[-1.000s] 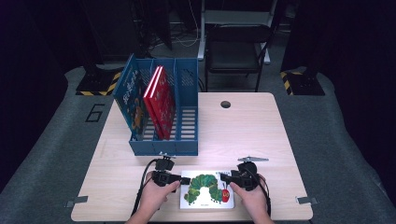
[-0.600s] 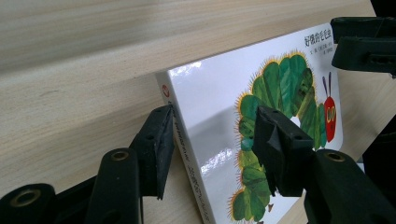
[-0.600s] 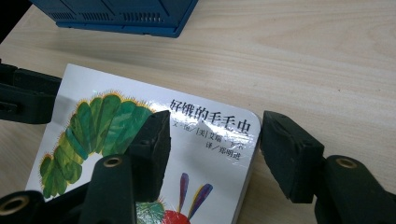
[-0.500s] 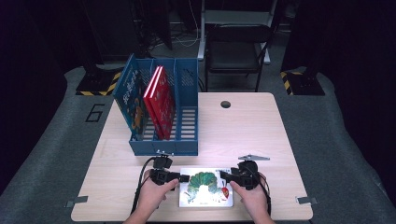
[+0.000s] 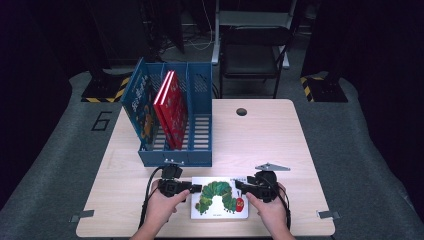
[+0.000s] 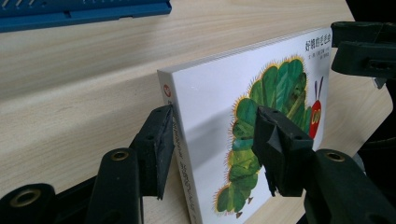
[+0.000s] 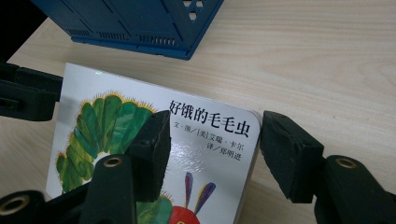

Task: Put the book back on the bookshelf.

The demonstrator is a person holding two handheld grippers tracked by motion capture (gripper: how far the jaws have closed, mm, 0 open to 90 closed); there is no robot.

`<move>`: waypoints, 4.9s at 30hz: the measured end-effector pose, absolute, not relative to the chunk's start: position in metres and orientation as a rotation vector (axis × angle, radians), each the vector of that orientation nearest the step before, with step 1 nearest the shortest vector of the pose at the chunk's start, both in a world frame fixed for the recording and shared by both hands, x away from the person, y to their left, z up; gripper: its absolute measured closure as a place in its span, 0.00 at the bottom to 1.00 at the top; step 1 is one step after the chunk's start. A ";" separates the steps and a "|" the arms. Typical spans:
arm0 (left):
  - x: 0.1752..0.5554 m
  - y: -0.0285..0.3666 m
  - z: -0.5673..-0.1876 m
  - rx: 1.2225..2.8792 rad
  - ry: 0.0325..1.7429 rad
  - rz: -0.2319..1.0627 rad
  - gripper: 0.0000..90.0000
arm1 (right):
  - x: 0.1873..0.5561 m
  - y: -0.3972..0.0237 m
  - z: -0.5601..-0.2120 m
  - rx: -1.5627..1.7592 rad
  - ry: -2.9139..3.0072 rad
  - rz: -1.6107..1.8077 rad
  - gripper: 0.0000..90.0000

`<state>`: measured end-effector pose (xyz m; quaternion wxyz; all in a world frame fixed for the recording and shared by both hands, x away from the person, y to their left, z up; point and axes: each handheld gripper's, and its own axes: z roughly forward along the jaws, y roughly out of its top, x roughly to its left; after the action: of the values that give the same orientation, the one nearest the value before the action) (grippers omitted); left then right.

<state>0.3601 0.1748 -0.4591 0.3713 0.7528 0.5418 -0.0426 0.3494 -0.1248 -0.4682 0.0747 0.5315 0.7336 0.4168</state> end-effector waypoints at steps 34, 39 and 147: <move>0.351 0.176 -0.434 1.915 1.324 -0.065 0.54 | 0.342 -0.127 -0.448 1.502 2.134 1.301 0.49; 0.349 0.175 -0.430 1.912 1.314 -0.048 0.54 | 0.342 -0.127 -0.446 1.496 2.128 1.307 0.49; 0.314 0.166 -0.429 2.092 1.141 -0.006 0.45 | 0.292 -0.150 -0.436 1.427 2.096 1.442 0.73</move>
<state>0.3138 0.1664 -0.4289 0.3704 0.8155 0.4447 -0.0023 0.2924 -0.1505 -0.4362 0.1119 0.4861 0.7141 0.4912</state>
